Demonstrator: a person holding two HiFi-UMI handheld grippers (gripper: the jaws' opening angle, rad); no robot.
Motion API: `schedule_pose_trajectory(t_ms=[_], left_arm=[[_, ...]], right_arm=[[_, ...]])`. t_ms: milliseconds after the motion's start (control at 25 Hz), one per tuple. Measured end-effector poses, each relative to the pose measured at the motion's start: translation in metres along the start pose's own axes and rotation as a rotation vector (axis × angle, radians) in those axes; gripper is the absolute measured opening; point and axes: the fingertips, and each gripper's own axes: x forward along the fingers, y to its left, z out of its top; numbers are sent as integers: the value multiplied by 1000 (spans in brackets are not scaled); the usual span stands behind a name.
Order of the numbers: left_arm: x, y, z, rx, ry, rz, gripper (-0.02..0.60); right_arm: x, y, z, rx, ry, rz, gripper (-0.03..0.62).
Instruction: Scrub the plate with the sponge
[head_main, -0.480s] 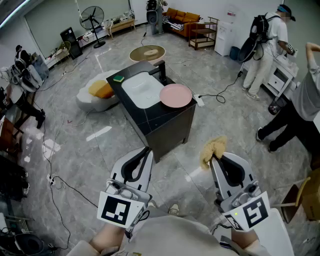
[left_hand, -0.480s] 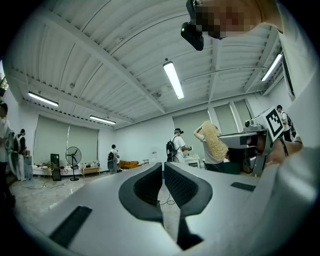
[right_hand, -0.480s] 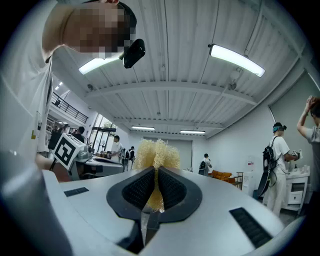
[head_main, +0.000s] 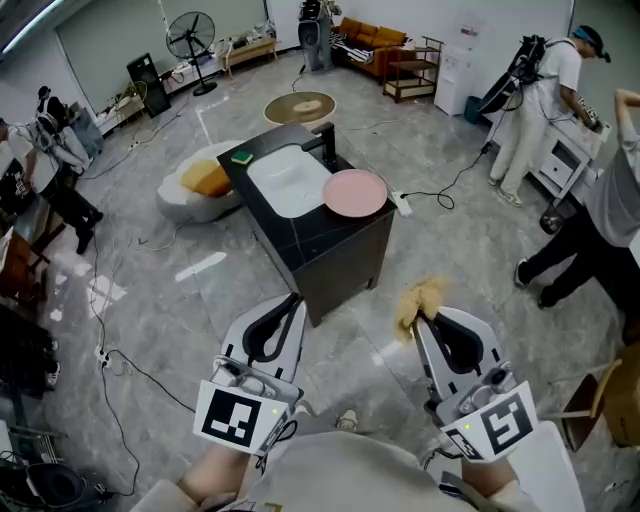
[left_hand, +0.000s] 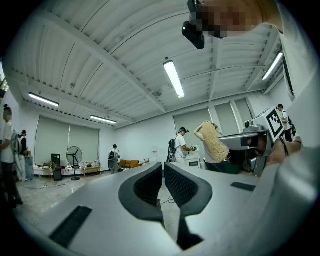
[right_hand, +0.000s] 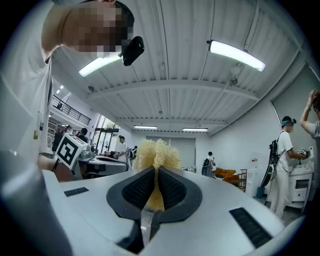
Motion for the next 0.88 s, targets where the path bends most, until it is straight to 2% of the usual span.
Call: schedule_pose_trajectory(t_ms=[440, 680, 880], left_arm=[[10, -16, -5, 18, 19, -17, 31], [18, -5, -5, 15, 17, 0, 31], [33, 13, -11, 12, 22, 23, 31]], right_arm=[[-15, -8, -13, 13, 26, 12, 48], [-5, -10, -24, 11, 55, 41, 48], [12, -31, -26, 10, 33, -8, 48]])
